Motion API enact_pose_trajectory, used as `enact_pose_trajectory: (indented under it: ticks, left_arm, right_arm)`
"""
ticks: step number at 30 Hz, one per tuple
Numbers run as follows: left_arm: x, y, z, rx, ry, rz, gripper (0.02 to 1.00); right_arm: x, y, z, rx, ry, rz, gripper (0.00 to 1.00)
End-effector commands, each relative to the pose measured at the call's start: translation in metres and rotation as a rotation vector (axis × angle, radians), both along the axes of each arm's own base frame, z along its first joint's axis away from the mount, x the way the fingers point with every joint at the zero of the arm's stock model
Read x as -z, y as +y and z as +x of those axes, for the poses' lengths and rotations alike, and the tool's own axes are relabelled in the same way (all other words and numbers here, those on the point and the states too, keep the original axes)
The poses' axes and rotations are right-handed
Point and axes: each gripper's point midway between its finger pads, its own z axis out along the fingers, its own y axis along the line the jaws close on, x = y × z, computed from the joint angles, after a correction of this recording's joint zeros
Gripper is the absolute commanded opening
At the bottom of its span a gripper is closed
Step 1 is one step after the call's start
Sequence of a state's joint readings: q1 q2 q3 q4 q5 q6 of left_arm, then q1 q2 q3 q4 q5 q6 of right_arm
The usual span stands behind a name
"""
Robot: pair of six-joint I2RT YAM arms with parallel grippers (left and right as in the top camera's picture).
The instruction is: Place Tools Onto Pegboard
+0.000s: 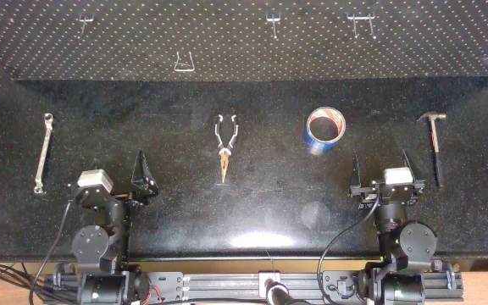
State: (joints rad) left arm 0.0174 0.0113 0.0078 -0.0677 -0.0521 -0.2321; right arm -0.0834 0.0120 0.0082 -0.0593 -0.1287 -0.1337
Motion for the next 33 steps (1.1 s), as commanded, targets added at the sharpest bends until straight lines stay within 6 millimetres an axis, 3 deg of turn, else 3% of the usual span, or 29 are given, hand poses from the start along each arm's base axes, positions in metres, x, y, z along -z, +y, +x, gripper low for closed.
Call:
enact_pose_trajectory:
  ticks: [1,30,31,33]
  left_arm:
    - [0.002,-0.009,0.0,0.063,0.011,0.117,0.993]
    - [0.003,-0.001,0.0,0.04,0.015,0.109,0.993]
    - [0.005,-0.006,0.0,0.07,0.028,0.101,0.993]
    - [0.008,-0.007,-0.008,0.065,0.227,-0.046,0.996]
  right_arm:
    - [0.0,-0.001,0.0,0.008,-0.004,-0.007,0.928]
    - [0.0,-0.001,0.0,0.008,-0.004,-0.007,0.928]
    - [0.0,-0.002,0.0,0.009,-0.004,-0.007,0.928]
    - [0.0,-0.001,0.0,0.008,-0.004,-0.007,0.928]
